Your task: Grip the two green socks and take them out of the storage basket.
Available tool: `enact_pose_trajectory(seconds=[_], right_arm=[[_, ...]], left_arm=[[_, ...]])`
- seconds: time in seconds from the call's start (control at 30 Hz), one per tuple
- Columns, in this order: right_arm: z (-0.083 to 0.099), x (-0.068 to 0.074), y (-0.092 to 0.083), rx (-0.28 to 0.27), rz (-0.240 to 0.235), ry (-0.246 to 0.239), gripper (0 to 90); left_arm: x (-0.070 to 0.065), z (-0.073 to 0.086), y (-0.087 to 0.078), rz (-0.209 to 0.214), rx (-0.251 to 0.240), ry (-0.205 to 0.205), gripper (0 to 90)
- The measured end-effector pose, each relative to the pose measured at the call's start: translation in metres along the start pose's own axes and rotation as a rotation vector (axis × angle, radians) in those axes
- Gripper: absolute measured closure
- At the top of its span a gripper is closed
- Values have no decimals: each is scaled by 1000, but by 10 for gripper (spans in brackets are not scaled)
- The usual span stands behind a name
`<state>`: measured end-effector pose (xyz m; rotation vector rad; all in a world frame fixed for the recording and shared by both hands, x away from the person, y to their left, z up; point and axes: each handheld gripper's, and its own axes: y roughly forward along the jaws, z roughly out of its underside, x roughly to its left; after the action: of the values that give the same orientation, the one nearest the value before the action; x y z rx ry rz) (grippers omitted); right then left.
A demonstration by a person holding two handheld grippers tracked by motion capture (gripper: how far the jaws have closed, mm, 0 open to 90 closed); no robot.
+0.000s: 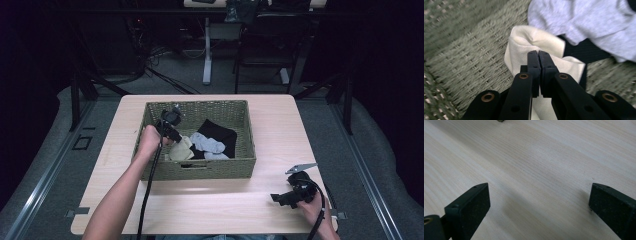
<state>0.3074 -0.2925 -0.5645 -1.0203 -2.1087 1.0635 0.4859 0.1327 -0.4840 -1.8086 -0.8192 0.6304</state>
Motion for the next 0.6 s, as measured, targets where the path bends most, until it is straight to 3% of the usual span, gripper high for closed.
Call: enact_pose_trajectory(seconds=[0.13, 0.6], right_arm=[[0, 0, 0, -2, 2, 2, 29], [0, 0, 0, -5, 4, 3, 29]], left_arm=[[-5, -1, -16, -10, -49, 28, 889], [-18, -5, -67, -22, -141, 92, 890]])
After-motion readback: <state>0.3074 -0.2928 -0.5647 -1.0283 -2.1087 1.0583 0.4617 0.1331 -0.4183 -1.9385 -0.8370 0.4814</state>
